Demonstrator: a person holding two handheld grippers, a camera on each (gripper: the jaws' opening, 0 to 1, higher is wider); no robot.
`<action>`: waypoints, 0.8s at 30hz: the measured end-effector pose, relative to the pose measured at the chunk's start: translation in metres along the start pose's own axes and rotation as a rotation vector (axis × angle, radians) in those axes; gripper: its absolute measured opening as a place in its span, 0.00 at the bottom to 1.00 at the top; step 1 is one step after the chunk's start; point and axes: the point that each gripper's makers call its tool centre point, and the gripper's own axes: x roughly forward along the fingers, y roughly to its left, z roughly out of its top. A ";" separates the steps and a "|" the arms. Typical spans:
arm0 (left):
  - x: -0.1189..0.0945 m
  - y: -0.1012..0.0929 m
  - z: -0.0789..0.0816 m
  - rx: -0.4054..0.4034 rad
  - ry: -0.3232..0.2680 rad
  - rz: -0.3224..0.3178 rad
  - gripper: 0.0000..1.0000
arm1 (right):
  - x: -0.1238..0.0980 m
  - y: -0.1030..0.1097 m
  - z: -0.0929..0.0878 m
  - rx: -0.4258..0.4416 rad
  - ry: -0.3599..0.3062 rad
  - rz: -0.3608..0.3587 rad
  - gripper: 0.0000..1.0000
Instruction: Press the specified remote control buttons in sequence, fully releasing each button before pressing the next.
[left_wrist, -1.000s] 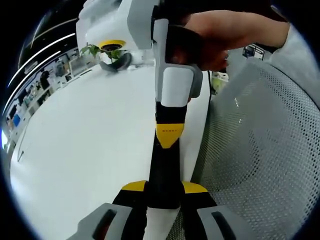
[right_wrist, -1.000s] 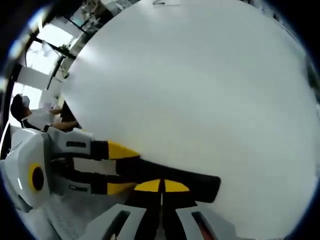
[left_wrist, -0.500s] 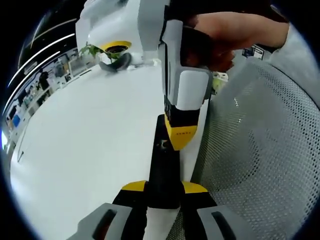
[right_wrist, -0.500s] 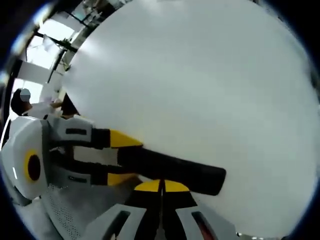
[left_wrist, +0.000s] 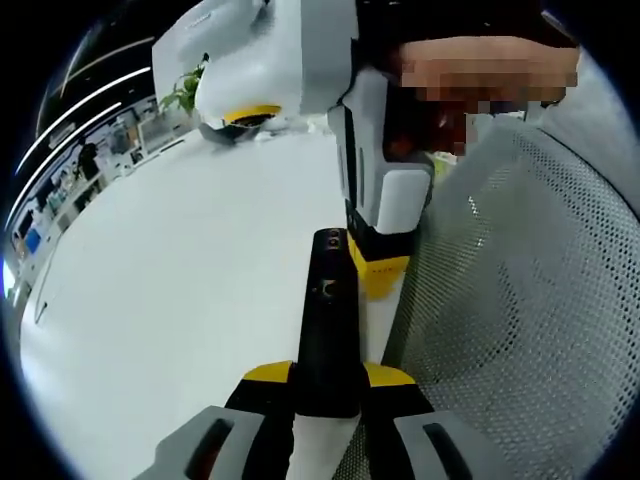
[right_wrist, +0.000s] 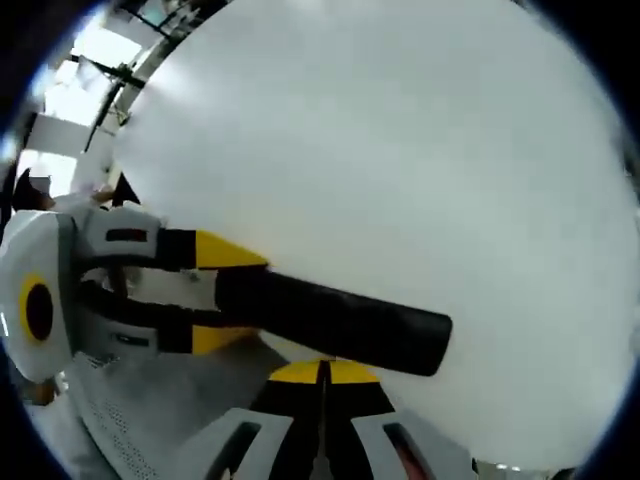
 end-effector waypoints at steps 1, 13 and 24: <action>0.000 0.000 0.000 0.000 0.000 0.000 0.24 | -0.002 0.000 0.003 -0.008 -0.011 -0.009 0.00; 0.000 0.000 0.000 -0.004 -0.003 -0.001 0.24 | 0.004 0.009 0.014 -0.019 -0.044 0.016 0.00; 0.001 0.000 0.000 -0.006 -0.007 -0.001 0.24 | -0.014 0.002 0.024 -0.047 -0.103 -0.041 0.00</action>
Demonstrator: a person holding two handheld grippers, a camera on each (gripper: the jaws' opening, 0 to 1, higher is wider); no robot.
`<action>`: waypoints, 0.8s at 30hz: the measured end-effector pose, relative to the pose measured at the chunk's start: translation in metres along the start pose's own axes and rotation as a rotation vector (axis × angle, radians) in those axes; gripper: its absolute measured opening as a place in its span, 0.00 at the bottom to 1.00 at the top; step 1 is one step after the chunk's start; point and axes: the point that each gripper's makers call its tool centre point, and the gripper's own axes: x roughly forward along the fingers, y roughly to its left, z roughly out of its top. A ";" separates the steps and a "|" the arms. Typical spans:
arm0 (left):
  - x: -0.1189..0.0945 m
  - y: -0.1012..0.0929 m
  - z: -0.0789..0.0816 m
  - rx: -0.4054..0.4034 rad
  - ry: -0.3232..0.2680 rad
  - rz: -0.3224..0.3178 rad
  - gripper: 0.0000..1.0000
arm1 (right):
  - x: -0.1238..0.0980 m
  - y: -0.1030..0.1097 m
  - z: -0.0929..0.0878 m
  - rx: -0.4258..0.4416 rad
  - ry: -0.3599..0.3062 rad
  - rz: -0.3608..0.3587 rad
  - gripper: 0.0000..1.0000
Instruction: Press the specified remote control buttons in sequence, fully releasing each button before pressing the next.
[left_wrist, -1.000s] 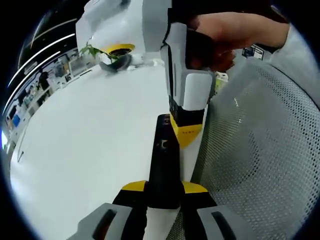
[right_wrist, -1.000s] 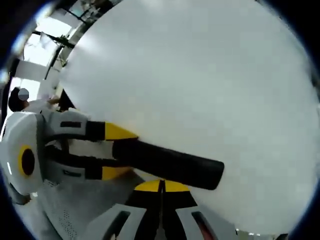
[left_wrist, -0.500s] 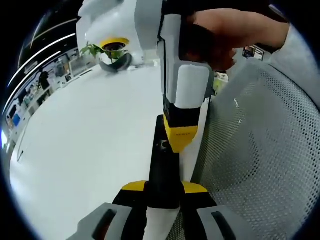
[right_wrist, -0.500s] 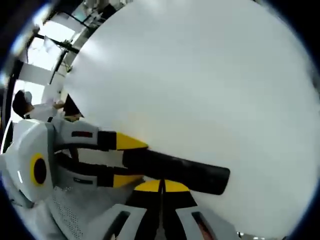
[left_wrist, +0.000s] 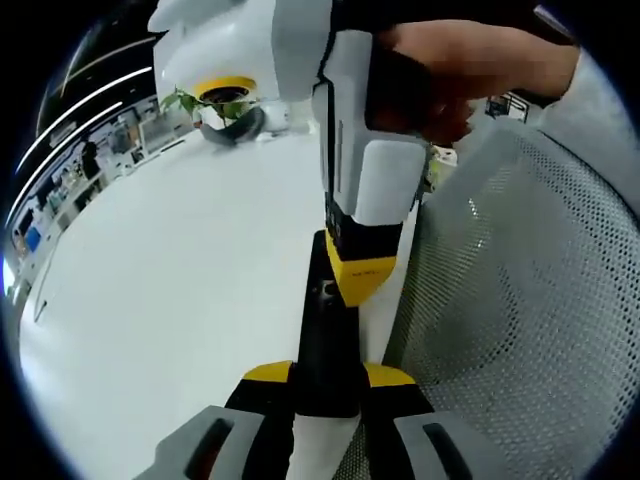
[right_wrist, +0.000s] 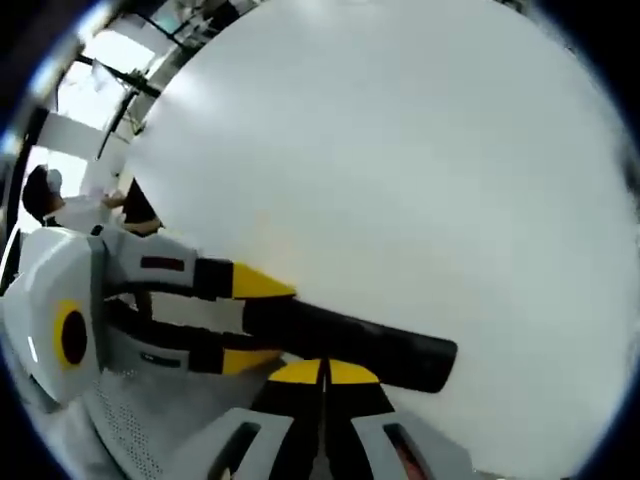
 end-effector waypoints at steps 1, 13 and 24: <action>0.000 0.000 0.000 0.000 0.000 0.000 0.24 | 0.001 -0.002 -0.001 0.004 -0.001 -0.002 0.00; 0.000 -0.001 0.000 0.000 -0.001 -0.003 0.24 | 0.006 -0.003 -0.003 0.002 0.016 0.000 0.00; 0.001 -0.001 0.001 0.004 -0.003 -0.009 0.24 | 0.007 -0.004 -0.005 -0.050 -0.030 -0.014 0.00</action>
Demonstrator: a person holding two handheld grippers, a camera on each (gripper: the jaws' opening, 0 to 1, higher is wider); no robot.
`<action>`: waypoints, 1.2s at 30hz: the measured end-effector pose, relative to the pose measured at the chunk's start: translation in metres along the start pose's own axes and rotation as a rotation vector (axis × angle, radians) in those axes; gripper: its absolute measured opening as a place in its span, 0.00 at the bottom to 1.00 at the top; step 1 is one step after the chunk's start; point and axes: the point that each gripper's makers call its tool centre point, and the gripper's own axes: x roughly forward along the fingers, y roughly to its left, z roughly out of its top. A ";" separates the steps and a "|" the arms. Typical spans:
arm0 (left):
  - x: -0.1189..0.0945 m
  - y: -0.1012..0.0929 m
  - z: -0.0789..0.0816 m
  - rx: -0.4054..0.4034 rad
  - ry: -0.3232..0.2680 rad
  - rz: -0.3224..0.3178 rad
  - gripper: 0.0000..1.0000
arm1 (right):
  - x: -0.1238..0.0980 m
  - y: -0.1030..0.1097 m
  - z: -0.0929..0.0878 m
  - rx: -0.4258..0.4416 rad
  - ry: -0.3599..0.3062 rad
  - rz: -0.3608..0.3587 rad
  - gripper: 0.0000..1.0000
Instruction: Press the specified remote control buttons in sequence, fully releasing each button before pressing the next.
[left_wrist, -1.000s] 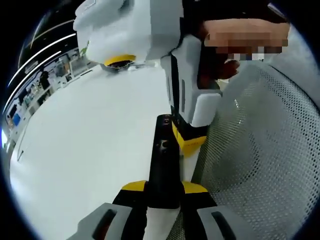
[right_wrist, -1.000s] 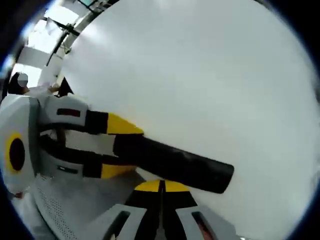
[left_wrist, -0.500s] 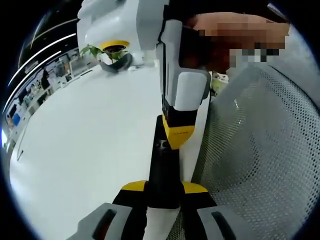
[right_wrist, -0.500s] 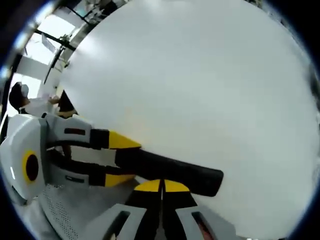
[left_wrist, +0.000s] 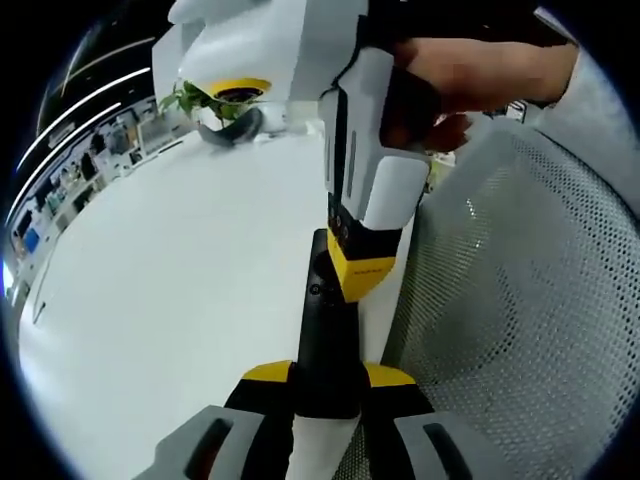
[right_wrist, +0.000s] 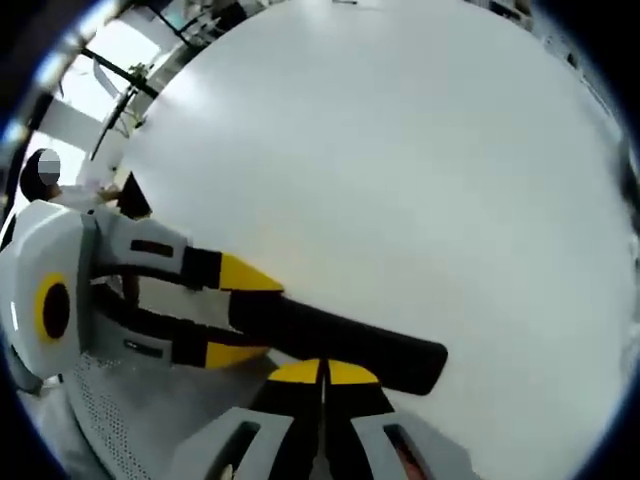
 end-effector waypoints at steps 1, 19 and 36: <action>0.000 0.000 0.000 0.001 -0.001 0.000 0.24 | 0.000 0.000 0.000 0.002 -0.002 0.002 0.00; 0.000 0.000 0.000 0.005 0.000 0.007 0.25 | -0.001 0.002 0.001 0.029 -0.011 0.006 0.00; 0.000 0.000 0.000 0.007 -0.002 0.005 0.25 | 0.000 -0.001 0.001 0.051 -0.023 0.031 0.00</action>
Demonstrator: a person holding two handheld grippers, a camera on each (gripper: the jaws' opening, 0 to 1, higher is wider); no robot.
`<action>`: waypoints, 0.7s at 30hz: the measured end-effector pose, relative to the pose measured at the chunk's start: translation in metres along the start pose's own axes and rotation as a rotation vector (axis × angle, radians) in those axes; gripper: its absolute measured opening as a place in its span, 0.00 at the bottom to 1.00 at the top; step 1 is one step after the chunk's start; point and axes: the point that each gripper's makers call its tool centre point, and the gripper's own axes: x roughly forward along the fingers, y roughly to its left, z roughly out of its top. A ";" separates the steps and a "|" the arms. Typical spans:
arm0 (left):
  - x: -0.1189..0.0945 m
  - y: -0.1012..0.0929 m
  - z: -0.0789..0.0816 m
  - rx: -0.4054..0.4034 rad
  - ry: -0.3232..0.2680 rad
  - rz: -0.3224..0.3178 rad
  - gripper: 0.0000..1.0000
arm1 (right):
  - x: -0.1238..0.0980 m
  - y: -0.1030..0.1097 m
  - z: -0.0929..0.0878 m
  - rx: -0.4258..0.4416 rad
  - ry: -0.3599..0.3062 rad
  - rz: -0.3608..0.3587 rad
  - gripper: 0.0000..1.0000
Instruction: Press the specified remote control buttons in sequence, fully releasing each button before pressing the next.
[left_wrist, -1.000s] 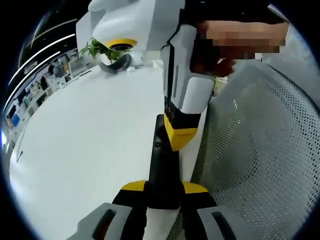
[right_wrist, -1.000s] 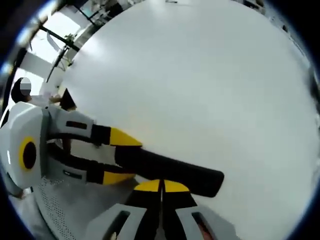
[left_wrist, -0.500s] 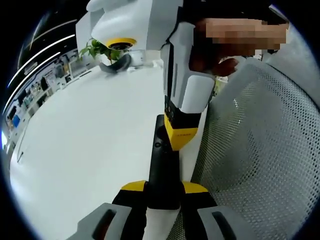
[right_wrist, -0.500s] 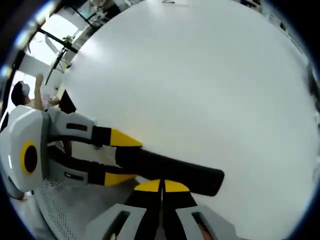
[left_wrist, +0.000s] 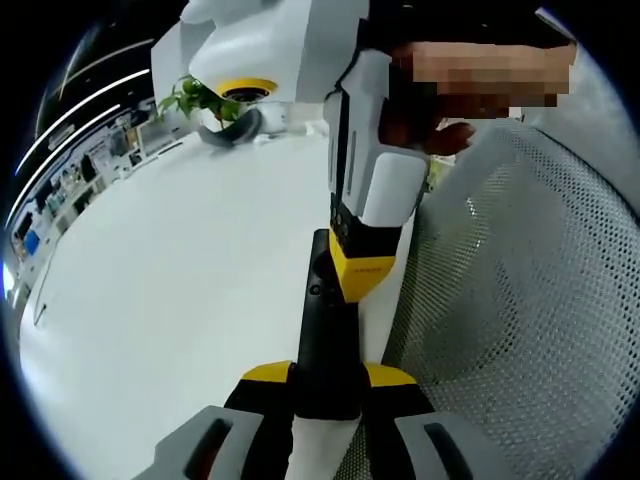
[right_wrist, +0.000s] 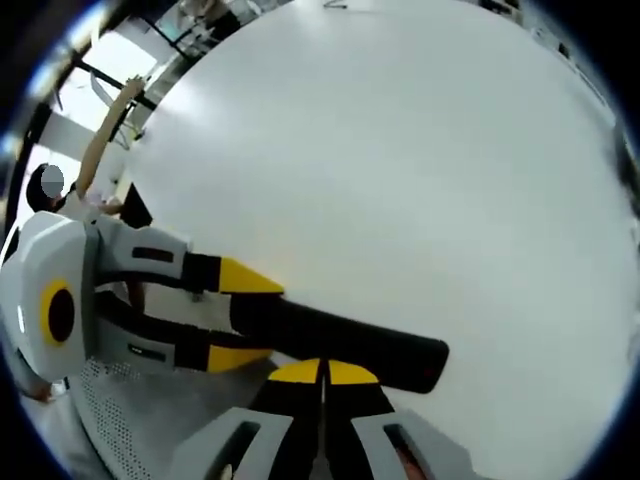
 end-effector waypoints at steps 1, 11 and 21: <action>0.000 0.000 0.000 0.000 0.000 0.000 0.25 | 0.000 0.000 0.000 0.005 -0.001 0.004 0.00; 0.000 0.000 0.000 0.000 0.000 0.002 0.25 | -0.001 0.002 -0.001 0.008 -0.004 0.005 0.00; 0.000 0.000 0.000 -0.002 -0.005 0.003 0.25 | -0.001 0.001 0.000 0.053 -0.015 0.056 0.00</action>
